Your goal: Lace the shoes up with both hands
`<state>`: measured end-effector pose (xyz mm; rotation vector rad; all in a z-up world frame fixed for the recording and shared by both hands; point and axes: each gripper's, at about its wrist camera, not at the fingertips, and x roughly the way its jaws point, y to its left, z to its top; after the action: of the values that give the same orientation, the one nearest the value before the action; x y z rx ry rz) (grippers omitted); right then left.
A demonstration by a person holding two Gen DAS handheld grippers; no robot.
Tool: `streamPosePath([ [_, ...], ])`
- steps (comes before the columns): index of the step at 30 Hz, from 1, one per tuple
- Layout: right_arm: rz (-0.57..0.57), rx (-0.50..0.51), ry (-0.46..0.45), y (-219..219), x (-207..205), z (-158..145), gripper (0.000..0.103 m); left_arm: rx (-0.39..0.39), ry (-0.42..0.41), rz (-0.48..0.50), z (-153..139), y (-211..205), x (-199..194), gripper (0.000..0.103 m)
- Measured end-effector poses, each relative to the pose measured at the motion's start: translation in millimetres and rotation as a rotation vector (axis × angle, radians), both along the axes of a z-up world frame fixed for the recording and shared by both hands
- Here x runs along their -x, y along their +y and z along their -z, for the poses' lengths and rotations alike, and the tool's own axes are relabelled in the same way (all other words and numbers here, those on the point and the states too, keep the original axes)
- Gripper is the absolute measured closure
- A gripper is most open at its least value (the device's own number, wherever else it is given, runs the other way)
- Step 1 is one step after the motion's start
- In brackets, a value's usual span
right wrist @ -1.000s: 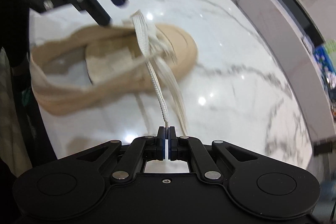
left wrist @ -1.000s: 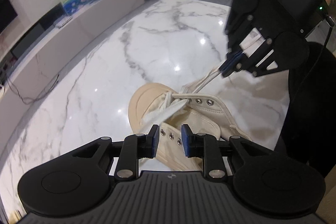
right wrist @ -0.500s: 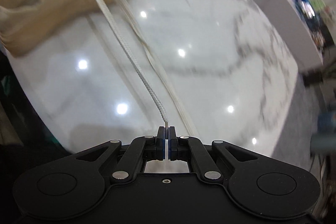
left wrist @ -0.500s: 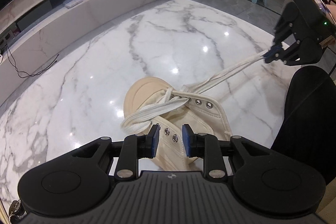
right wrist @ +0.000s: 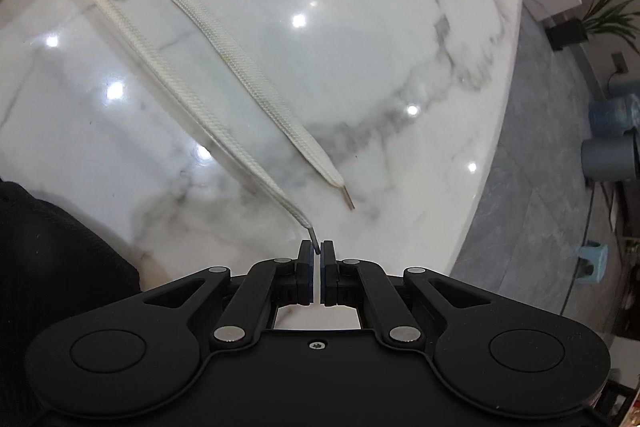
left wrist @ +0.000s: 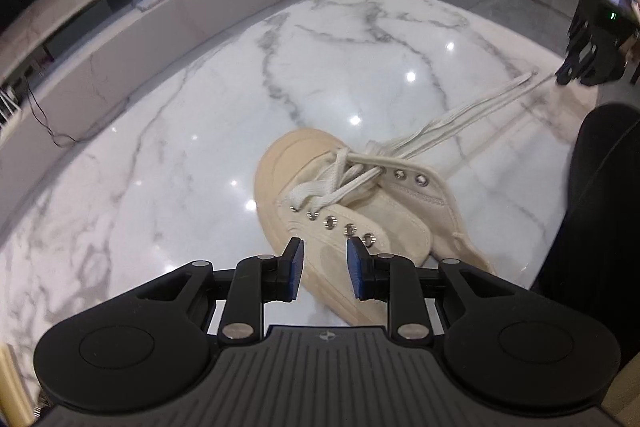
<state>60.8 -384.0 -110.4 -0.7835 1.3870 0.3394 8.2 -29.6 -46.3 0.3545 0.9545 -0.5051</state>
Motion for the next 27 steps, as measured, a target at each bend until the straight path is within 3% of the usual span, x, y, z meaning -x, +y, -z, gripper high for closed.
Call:
streamPosePath([
  [3, 0.022, -0.044, 0.013, 1, -1, -3, 0.101, 0.037, -0.001, -0.006, -4, 2, -1, 0.08],
  [14, 0.064, -0.104, -0.017, -4, -21, 2, 0.096, 0.02, 0.001, -0.019, -5, 0, -7, 0.08],
  [17, 0.038, -0.118, -0.017, -1, -28, 4, 0.09, 0.026, 0.003, -0.021, -6, 1, -9, 0.08],
  [19, 0.004, -0.119, -0.017, 1, -31, 5, 0.078, 0.036, 0.011, -0.019, -7, 1, -11, 0.08],
  [27, -0.071, -0.14, 0.039, 6, -52, 9, 0.078, 0.033, 0.035, -0.009, -7, -3, -13, 0.08],
])
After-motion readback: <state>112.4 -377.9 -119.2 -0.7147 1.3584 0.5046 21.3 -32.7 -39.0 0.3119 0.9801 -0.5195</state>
